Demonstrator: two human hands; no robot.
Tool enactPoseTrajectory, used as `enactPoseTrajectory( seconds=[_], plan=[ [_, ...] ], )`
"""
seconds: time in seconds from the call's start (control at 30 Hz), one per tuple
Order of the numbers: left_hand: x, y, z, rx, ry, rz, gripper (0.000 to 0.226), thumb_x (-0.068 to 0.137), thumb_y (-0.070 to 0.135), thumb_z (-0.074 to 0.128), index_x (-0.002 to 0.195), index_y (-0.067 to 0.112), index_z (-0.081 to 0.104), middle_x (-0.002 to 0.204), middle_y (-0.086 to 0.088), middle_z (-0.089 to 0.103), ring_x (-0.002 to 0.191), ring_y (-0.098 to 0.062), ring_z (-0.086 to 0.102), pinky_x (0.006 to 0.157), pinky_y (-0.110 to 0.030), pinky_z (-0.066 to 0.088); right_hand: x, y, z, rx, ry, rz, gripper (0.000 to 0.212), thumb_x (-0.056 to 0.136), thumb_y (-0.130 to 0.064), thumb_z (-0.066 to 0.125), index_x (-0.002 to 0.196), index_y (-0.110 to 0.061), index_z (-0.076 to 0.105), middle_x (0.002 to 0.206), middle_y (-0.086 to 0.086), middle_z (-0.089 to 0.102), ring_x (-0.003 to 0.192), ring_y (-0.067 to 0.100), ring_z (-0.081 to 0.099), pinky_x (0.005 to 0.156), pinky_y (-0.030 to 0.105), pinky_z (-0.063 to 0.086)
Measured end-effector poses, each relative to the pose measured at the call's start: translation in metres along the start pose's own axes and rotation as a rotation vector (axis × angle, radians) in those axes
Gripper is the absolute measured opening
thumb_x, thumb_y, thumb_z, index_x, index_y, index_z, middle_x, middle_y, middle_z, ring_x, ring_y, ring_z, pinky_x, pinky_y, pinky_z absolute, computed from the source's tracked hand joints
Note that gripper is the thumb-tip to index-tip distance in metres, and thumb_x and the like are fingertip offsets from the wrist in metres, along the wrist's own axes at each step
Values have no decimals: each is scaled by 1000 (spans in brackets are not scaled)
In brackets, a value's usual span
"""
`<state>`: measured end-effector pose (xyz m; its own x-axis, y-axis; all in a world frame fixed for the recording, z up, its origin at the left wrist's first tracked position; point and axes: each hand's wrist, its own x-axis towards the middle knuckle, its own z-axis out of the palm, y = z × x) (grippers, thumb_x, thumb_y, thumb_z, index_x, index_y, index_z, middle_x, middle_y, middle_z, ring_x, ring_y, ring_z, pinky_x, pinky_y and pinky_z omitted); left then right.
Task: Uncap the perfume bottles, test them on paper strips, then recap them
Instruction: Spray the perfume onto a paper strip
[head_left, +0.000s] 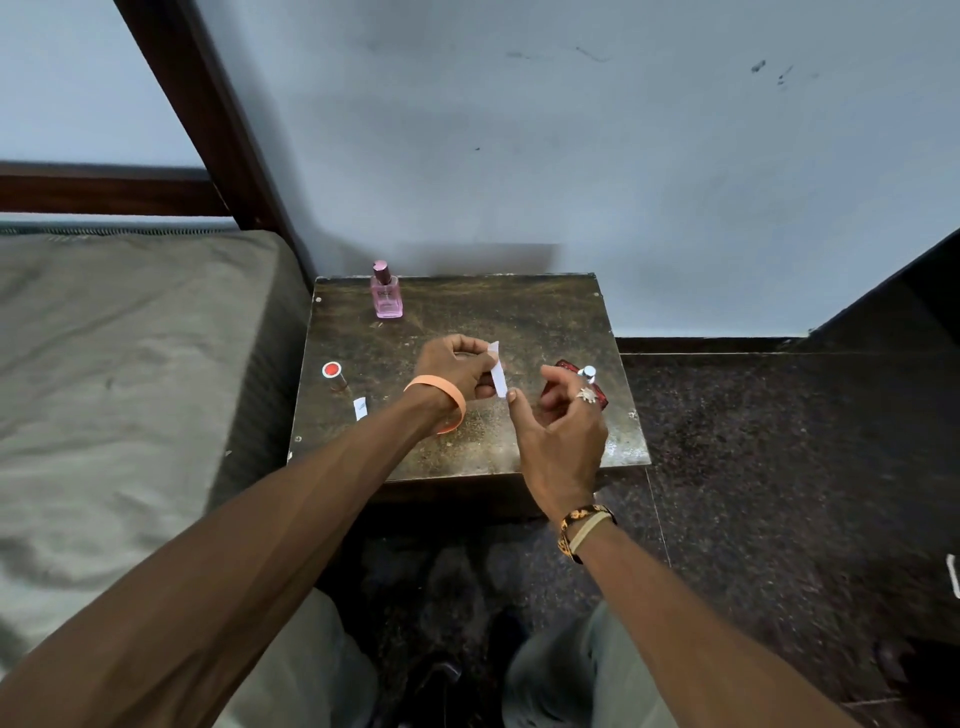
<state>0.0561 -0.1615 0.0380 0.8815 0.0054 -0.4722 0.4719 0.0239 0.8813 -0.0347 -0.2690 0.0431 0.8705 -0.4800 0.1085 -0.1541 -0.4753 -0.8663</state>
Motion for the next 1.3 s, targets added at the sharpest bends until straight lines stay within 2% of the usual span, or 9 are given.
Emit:
enactPoseTrajectory(
  seconds=[0.17,0.27,0.33,0.5,0.63,0.7,1.0,1.13,1.3],
  plan=[
    [-3,4,3,22,13,32,20,80,-3,71,99,0,64,90,-16,69,74,-22,69,61,-29,60,5,23,-19,-39,244,-3,65,69,-35,83,123,-24,48,123,-5,45,116,19,48,102,44,40],
    [-1,-2,5,85,24,47,20,79,-1,72,98,0,67,89,-13,69,73,-18,69,57,-24,58,21,38,-23,-80,142,199,88,69,-32,85,142,-19,37,143,3,43,132,21,43,110,43,34],
    [3,-6,6,104,10,47,11,80,0,73,89,5,68,87,-12,69,73,-18,68,61,-27,58,31,49,-22,-14,14,284,88,72,-27,85,146,-19,37,141,3,51,126,19,52,105,41,44],
    [6,-13,9,125,-36,19,10,83,6,71,79,13,65,86,-11,69,80,-23,68,73,-40,59,45,58,-12,27,-94,295,46,81,-21,78,124,-18,63,111,1,70,102,17,65,91,31,51],
    [2,-12,13,79,-81,-49,10,86,6,67,79,10,61,84,-10,66,82,-24,64,84,-48,57,43,44,-16,305,-158,336,48,80,-22,80,123,-12,61,108,3,69,98,15,68,77,26,58],
    [-4,-8,12,-27,-128,-118,5,89,6,63,89,6,58,88,-14,67,81,-25,67,78,-47,59,39,35,-22,400,-210,300,52,80,-23,81,126,-12,60,106,2,70,95,12,70,68,20,57],
    [-51,27,2,-141,-217,-170,5,92,4,56,96,3,59,87,-18,68,80,-30,68,76,-48,58,22,-12,-46,381,-168,102,64,81,-37,78,138,-25,50,110,-2,67,97,13,69,75,28,60],
    [-78,45,-2,-161,-232,-124,5,93,3,54,95,3,59,88,-18,67,82,-30,67,77,-49,57,11,-41,-55,485,-189,88,57,84,-31,74,135,-31,48,113,3,64,99,21,68,71,35,62],
    [-107,55,-5,-166,-241,-90,11,95,4,50,90,4,59,82,-15,67,78,-27,67,72,-46,58,5,-64,-67,577,-312,24,70,81,-26,73,144,-30,44,107,1,69,98,25,70,77,40,61]
  ],
)
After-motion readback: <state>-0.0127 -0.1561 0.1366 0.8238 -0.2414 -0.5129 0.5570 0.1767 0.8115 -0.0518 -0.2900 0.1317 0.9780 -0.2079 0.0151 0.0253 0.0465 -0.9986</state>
